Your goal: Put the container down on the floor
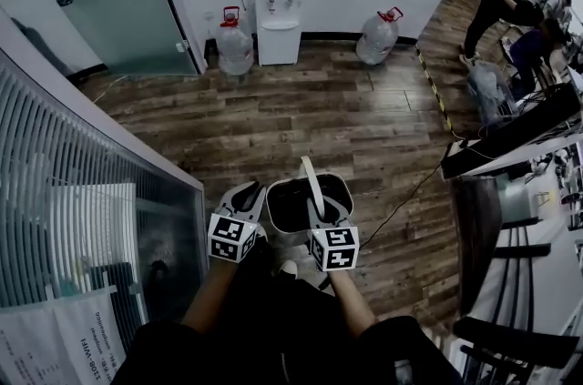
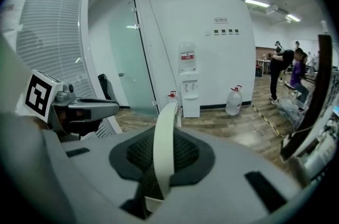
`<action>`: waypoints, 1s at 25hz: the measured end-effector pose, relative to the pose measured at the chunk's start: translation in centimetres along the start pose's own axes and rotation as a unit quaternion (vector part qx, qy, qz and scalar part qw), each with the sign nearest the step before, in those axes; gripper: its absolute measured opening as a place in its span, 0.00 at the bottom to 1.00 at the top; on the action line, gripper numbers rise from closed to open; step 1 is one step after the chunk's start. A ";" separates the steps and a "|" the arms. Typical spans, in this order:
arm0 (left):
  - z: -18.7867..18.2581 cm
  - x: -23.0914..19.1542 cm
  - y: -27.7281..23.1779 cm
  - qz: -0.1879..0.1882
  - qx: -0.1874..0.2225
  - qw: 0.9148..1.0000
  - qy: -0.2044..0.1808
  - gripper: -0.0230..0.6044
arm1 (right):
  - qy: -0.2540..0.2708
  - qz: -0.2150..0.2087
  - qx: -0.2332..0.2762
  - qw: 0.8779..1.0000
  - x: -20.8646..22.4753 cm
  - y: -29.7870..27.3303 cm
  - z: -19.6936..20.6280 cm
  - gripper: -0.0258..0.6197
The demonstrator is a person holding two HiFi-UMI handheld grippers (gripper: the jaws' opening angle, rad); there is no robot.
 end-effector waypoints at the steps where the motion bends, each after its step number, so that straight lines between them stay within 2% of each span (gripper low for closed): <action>1: -0.2 -0.5 -0.6 0.003 0.001 1.000 0.000 0.13 | 0.000 0.004 -0.001 1.000 0.1 -0.6 -0.3 0.14; 11: -2.1 -7.1 -4.6 0.026 0.010 1.000 0.003 0.13 | 0.004 0.039 0.007 0.999 0.4 -6.8 -3.5 0.14; 18: -2.8 -12.1 -4.8 0.023 0.018 1.000 0.008 0.11 | -0.001 0.053 0.014 0.998 -0.3 -10.7 -4.9 0.14; 25: -3.1 -14.2 -4.6 0.024 0.026 0.999 0.008 0.07 | 0.004 0.053 0.012 0.999 -1.7 -12.5 -5.8 0.14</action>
Point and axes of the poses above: the fingertips, and each gripper's own axes: y backward along the fingers, x to its right, z out of its underside, the point moved 8 cm from there along y, backward along the fingers, and after that the axes turned 15 degrees about x, right-handed, at the moved point
